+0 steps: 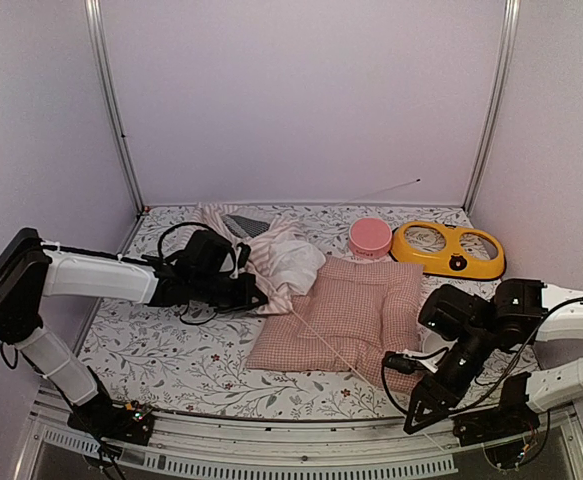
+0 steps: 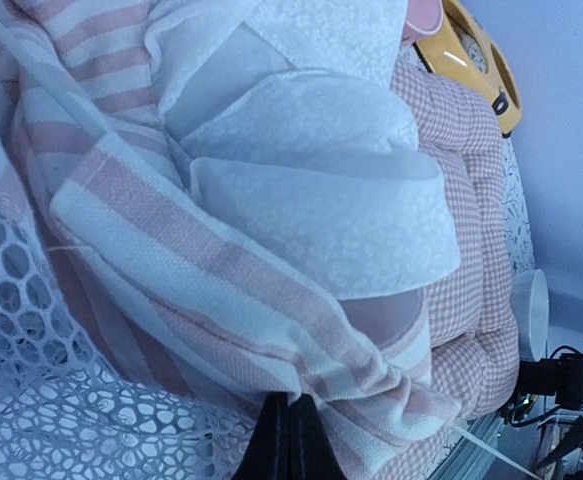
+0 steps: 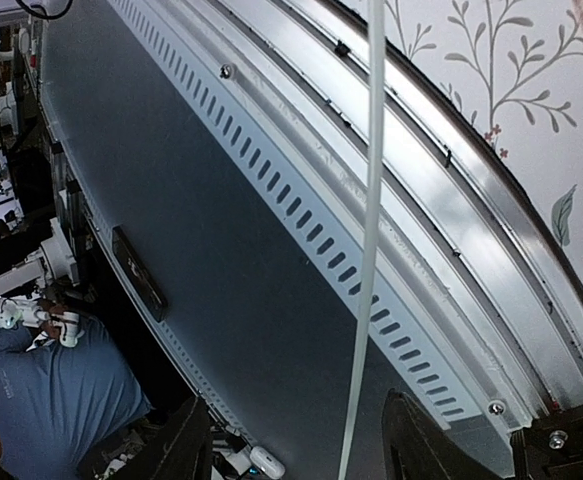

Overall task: Set up the pet tent
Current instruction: Pick up the tent pole from the tent.

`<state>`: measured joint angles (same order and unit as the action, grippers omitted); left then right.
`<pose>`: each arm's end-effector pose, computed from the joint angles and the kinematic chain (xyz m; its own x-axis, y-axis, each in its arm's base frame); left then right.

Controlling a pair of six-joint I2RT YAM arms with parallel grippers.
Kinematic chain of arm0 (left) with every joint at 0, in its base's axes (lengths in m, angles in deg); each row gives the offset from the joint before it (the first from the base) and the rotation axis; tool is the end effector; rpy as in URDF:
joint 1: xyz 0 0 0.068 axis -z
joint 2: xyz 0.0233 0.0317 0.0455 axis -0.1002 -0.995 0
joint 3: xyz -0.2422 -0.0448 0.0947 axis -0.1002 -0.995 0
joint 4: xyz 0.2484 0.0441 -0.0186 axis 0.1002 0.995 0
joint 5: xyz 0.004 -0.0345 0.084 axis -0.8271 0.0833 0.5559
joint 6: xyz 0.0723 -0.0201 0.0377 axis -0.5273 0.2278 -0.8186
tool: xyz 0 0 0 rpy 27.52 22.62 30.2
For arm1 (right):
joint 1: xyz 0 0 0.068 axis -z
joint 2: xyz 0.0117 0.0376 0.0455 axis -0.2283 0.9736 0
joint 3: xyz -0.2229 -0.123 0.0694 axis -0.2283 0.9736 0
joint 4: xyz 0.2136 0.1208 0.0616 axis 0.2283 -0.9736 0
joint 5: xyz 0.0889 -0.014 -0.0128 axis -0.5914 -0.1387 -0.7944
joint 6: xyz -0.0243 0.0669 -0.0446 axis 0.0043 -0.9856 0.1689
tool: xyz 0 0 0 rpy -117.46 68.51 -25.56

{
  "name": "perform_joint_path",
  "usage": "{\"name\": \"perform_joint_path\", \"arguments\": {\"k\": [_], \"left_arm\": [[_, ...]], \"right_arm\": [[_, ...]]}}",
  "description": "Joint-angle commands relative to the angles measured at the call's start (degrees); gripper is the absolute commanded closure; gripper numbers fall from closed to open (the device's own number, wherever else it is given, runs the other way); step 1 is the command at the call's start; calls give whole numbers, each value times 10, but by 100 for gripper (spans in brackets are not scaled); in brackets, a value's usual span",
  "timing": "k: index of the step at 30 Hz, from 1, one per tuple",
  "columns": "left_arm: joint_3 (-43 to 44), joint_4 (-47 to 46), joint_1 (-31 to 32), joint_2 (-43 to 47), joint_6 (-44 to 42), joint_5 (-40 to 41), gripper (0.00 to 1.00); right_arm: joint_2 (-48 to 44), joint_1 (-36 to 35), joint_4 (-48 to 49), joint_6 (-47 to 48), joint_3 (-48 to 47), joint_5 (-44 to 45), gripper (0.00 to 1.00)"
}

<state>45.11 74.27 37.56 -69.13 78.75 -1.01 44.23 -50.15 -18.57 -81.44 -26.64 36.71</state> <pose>0.2427 -0.2483 0.1545 -0.8951 -0.1161 -0.4305 0.1987 0.7605 -0.6182 0.0381 0.1749 0.1945 -0.7315 -0.6818 -0.0016 -0.5221 0.5586 0.6446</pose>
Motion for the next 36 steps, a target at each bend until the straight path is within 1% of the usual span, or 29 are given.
{"name": "perform_joint_path", "arguments": {"k": [1, 10, 14, 20, 30, 34, 36], "left_arm": [[13, -7, -6, -9, -8, -8, 100], [13, -9, -6, -11, -6, -11, 100], [11, -9, -6, -9, -6, -11, 100], [10, -7, -6, -7, -7, -10, 100], [9, -5, -6, -3, -6, -8, 100], [9, -3, -7, -1, -7, -7, 100], [8, -2, -7, 0, -8, -7, 100]], "right_arm": [[-22, -13, -12, -11, 22, -34, 42], [-28, -19, -6, -25, 41, -29, 51], [-24, -19, 8, -26, 48, -29, 56], [-18, -20, 16, -23, 57, -29, 65], [-4, -20, 33, -13, 64, -30, 74], [0, -20, 36, -10, 65, -29, 80], [2, -20, 34, -8, 64, -28, 88]]}}
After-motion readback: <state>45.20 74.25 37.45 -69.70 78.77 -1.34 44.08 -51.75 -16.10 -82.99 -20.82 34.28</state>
